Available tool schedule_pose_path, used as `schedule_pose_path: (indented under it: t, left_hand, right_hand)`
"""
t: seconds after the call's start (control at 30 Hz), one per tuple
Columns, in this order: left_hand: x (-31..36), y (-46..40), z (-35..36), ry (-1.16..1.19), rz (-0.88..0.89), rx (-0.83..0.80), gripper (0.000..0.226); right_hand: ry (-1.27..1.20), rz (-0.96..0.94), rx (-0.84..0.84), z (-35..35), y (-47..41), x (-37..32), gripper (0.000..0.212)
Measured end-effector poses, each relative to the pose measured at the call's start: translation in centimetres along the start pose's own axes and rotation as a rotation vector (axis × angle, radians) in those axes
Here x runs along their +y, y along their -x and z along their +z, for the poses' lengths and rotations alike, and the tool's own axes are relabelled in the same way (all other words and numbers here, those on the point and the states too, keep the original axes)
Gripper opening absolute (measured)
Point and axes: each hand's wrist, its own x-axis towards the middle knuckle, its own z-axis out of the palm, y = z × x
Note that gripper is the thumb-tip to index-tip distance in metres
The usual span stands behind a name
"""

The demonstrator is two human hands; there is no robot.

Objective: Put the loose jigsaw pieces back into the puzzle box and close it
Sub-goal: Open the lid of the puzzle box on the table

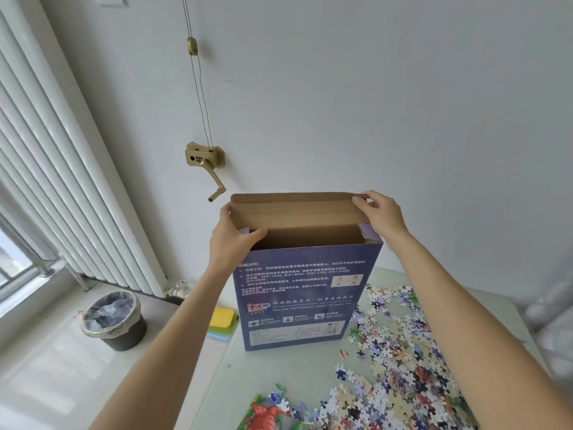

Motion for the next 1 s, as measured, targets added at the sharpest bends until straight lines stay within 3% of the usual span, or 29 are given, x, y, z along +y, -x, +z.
schedule_pose_path:
  t: [0.17,0.23,0.33,0.4,0.47,0.57,0.67,0.83,0.9,1.0]
  left_hand:
    - [-0.8,-1.1,-0.3,0.032,-0.050,0.006,0.077]
    - [-0.8,-0.8,-0.3,-0.036,0.034,0.076,0.065]
    - [0.0,0.3,-0.4,-0.299,0.225,0.184,0.038]
    - [0.1,0.4,-0.6,-0.388,0.253,0.150,0.040]
    - [0.0,0.1,-0.7,-0.418,0.248,0.099,0.047]
    - [0.1,-0.2,-1.1,-0.309,0.227,0.081,0.041]
    - [-0.4,-0.5,-2.2,0.075,0.125,0.071,0.039]
    - [-2.4,-0.8,-3.7,0.279,0.005,0.088,0.035]
    - [-2.8,-0.5,-3.4,0.290,-0.008,0.068,0.029]
    - [-2.5,0.0,-2.6,0.135,0.116,0.068,0.030]
  right_hand:
    - [-0.032,0.248,-0.135,0.6,-1.6,0.7,0.014]
    - [-0.106,0.306,-0.138,0.7,-1.6,0.5,0.021]
    - [-0.218,0.283,-0.077,0.7,-0.7,-0.1,0.025]
    - [-0.284,0.231,-0.060,0.3,0.6,-0.3,0.042]
    - [-0.189,0.159,-0.073,0.0,2.2,-0.1,0.060]
    - [-0.016,0.075,-0.023,0.2,3.9,0.4,0.057]
    - [-0.060,0.088,0.072,0.0,4.1,0.2,0.036]
    - [-0.122,0.093,0.075,-0.6,4.1,2.0,0.036]
    - [-0.072,0.079,0.045,-0.4,4.8,2.4,0.039]
    - [-0.029,0.083,0.056,-0.4,5.3,2.9,0.040]
